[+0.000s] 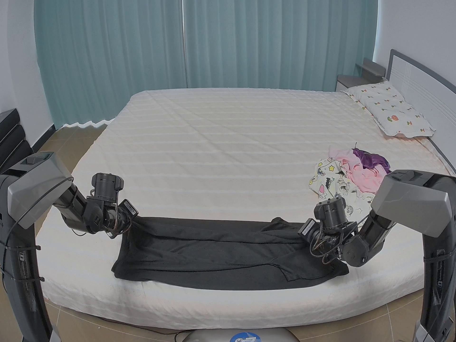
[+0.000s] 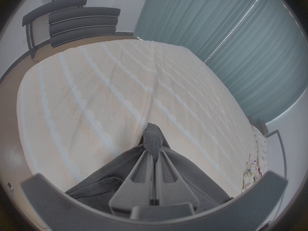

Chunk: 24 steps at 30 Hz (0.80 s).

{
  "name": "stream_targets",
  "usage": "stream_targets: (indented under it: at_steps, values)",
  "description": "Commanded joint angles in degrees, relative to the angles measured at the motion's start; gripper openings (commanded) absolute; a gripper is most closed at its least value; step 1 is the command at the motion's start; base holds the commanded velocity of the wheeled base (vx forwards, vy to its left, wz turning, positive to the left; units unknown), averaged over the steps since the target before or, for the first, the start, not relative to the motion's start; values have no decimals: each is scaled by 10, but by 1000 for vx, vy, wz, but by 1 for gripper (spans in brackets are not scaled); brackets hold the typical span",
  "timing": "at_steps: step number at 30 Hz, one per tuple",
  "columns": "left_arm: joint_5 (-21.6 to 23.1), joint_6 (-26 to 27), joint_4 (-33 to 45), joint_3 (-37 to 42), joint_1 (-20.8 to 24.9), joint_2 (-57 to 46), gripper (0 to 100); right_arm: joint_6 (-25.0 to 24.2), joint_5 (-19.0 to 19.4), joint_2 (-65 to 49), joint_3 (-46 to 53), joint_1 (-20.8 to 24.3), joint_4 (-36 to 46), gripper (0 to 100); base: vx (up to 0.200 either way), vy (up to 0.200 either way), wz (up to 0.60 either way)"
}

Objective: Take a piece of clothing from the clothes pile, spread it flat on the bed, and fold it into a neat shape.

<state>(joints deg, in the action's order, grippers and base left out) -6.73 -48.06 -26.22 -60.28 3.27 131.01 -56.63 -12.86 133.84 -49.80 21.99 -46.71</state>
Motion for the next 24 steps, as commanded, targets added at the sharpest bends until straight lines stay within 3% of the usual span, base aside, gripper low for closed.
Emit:
stream_targets:
  at_steps: [1, 4, 5, 15, 24]
  values:
    - [0, 0, -2, -2, -5, -4, 0, -1, 0, -40, -5, -27, -24, 0, 0, 0, 0]
    - [1, -1, -2, -3, -4, -4, 0, -1, 0, -42, -5, -29, -28, 0, 0, 0, 0]
    - [0, -2, -32, -1, -4, -1, 0, -1, 1, -52, -5, -42, -69, 0, 0, 0, 0]
    - [-4, -15, -140, 30, -4, 3, 0, 1, 3, -46, 30, -43, -135, 0, 0, 0, 0]
    - [-4, 48, -151, 76, -9, 3, 0, 6, 16, -46, 73, -42, -129, 0, 0, 0, 0]
